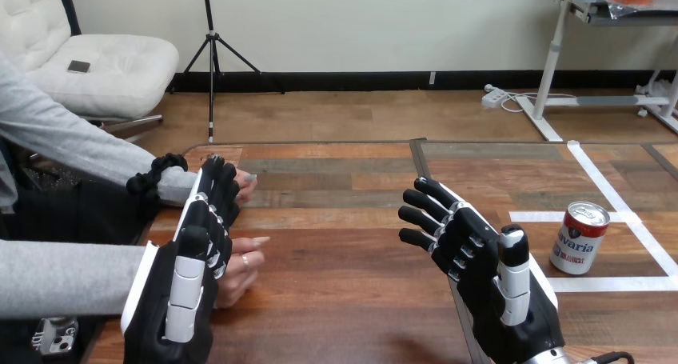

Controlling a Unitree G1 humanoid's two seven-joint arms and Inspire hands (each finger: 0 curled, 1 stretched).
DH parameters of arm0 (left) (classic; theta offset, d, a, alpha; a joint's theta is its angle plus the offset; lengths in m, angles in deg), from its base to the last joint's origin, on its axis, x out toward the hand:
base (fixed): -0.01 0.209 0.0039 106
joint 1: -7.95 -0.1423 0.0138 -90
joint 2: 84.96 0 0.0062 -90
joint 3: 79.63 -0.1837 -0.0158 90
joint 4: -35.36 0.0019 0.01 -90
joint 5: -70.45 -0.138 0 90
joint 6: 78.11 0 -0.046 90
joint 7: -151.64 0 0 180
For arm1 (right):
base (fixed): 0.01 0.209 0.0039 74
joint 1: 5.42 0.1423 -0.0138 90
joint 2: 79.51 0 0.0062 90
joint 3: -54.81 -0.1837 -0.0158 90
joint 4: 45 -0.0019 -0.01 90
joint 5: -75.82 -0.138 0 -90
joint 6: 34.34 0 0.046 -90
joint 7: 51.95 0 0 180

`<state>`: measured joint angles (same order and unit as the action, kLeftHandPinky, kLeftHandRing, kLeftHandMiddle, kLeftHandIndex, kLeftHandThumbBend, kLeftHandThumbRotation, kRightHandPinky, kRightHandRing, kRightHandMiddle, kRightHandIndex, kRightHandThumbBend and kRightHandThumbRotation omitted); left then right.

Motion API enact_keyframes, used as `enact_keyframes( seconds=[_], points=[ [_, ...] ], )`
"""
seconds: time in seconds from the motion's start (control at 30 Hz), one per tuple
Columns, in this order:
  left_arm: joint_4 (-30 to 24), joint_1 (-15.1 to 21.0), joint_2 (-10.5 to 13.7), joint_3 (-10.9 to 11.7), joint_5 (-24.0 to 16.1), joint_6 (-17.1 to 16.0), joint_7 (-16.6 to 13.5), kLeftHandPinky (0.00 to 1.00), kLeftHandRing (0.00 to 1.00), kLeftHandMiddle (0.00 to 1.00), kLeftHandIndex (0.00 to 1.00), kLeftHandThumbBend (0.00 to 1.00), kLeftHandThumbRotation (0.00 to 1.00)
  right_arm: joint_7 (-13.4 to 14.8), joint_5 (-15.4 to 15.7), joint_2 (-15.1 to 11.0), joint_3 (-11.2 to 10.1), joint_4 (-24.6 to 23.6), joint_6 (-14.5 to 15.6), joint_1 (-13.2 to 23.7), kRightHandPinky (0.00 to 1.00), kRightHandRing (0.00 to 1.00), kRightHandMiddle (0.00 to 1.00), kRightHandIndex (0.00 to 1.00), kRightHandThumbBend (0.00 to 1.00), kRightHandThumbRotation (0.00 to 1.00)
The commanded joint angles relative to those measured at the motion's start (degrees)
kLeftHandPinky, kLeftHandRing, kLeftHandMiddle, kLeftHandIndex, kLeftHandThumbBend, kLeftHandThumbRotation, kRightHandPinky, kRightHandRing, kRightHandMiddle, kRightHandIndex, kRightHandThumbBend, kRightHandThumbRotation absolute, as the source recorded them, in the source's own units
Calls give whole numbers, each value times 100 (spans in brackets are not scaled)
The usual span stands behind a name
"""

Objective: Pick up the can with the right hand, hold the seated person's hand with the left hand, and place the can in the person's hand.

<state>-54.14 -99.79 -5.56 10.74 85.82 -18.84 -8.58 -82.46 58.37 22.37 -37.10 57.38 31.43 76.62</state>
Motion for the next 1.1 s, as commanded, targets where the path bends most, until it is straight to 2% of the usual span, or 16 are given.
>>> enact_keyframes(
  seconds=[0.0,0.73,1.07],
  points=[
    [-30,300,-70,24,11,-122,16,100,100,100,100,78,97,-15,-101,45,11,-226,-26,281,84,88,89,88,100,100],
    [-17,303,-106,45,47,-137,55,100,100,100,100,79,97,67,-42,11,14,-241,3,284,84,87,88,88,100,100],
    [1,309,-102,42,51,-111,64,100,100,100,100,80,97,39,-6,-87,-117,166,-145,656,84,87,88,88,100,100]
  ],
)
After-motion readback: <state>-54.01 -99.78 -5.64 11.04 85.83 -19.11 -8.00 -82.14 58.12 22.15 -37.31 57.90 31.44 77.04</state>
